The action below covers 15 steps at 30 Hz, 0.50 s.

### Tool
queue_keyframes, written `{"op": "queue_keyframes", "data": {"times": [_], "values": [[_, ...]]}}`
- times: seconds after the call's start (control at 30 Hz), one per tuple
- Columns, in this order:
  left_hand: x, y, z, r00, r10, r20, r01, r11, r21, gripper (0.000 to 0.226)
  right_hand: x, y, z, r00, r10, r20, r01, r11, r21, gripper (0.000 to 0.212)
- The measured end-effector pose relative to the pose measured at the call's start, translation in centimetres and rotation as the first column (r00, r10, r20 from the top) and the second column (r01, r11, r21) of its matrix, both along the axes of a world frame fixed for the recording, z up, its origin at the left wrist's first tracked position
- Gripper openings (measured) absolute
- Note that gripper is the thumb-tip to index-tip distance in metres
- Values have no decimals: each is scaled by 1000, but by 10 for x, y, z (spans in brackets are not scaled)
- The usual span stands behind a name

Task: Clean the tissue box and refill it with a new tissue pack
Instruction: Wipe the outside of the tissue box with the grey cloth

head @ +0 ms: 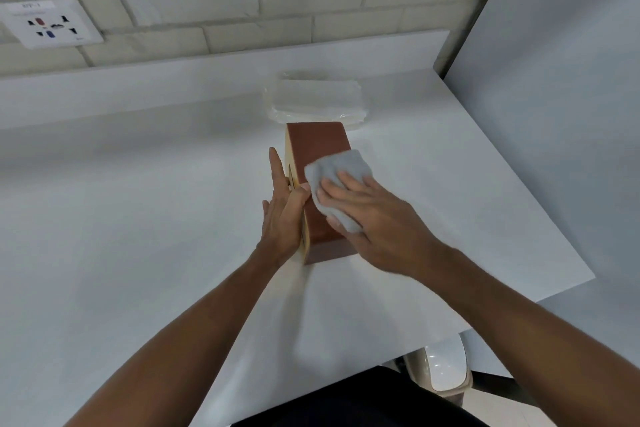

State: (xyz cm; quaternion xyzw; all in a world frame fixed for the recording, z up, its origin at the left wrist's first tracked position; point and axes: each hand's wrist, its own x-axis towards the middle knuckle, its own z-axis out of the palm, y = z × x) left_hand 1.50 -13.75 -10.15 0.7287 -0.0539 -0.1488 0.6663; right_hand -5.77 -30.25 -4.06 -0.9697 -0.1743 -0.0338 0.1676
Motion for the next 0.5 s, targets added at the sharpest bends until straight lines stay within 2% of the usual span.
{"op": "queue_keyframes", "data": {"times": [0.07, 0.13, 0.2, 0.27, 0.37, 0.43, 0.5], "values": [[-1, 0, 1, 1000, 7, 2, -7, 1000, -8, 78, -16, -16, -2, 999, -9, -44, 10, 1000, 10, 47], [-2, -1, 2, 1000, -4, -14, 4, 1000, -30, 92, -8, -21, 2, 990, -122, -74, 126, 991, 55, 43], [-2, 0, 0, 1000, -6, -15, 5, 1000, -16, 93, 3, -7, 4, 976, -215, -22, 217, 973, 76, 40], [-2, -1, 1, 1000, 12, -4, -12, 999, 33, 85, -4, 9, -1, 984, -139, 108, 134, 990, 49, 40], [0, -1, 0, 999, 39, 13, -40, 995, 90, 82, -44, 1, -17, 984, 100, 149, -99, 995, -16, 44], [-2, -1, -1, 1000, 17, 12, -18, 997, 73, 89, -56, -18, -23, 980, 67, 187, -70, 998, 7, 44], [-2, 0, -2, 1000, 5, 9, -6, 996, 86, 90, -51, -26, -25, 986, -56, 157, 40, 994, 104, 42]]}}
